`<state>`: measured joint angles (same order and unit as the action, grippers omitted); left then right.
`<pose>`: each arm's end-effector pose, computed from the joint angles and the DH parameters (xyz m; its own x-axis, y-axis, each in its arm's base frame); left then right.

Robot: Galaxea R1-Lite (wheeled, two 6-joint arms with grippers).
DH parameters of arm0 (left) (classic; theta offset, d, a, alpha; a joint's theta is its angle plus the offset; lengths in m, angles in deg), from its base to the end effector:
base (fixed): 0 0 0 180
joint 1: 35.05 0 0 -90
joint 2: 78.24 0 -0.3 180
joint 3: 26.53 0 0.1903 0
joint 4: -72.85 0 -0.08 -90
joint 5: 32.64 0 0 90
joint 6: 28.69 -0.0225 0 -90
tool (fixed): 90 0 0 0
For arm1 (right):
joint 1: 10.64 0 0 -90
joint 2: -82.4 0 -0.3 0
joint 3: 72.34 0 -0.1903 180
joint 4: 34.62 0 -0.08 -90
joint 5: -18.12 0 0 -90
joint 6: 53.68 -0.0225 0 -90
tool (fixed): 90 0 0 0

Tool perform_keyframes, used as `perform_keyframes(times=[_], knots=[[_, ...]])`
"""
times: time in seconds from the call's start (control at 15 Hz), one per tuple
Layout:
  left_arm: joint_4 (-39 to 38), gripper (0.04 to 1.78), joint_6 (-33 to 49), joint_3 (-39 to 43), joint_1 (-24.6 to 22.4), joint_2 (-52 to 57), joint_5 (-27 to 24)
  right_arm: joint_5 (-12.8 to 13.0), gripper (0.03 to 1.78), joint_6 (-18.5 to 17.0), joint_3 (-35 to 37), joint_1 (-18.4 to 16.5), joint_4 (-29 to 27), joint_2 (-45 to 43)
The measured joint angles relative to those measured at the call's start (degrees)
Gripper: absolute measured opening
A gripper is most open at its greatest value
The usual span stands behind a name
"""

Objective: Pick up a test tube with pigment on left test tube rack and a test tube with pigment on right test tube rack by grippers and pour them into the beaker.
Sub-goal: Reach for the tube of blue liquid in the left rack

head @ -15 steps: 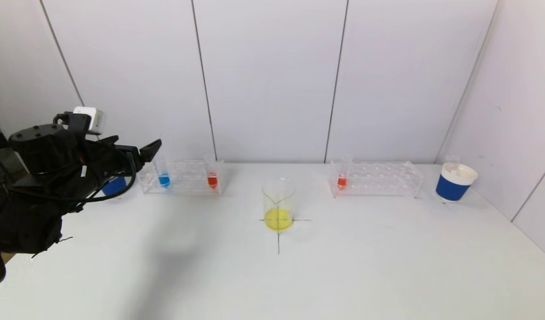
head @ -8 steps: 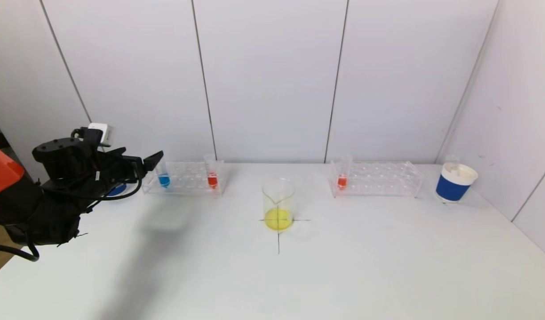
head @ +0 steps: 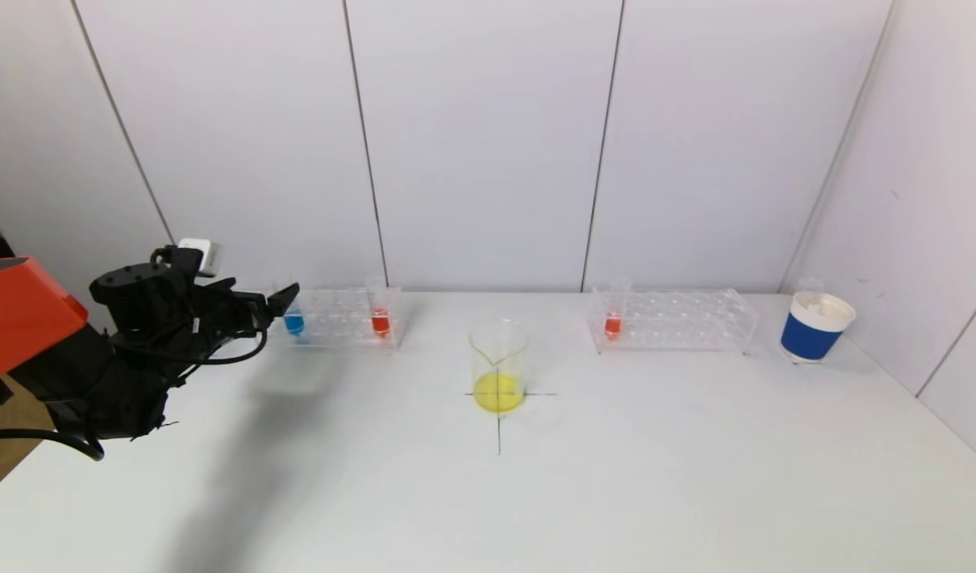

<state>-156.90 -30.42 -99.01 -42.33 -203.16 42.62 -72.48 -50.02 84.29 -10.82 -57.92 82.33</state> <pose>0.3870 0.0437 0.0904 0.9905 -0.1300 -0.0454 0.1309 0.9912 0.0182 -0.0229 0.0003 0.0756 1.0000 0.0073 0.0024 -0.0072 0.9979 -0.0639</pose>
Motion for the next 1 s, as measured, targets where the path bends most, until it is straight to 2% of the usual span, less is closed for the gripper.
perform_keyframes(times=[1.0], knots=[[0.44, 1.76, -0.16, -4.96, 1.50, -3.25, 0.13, 0.00, 1.77, 0.00, 0.00, 0.00, 0.00, 0.00]])
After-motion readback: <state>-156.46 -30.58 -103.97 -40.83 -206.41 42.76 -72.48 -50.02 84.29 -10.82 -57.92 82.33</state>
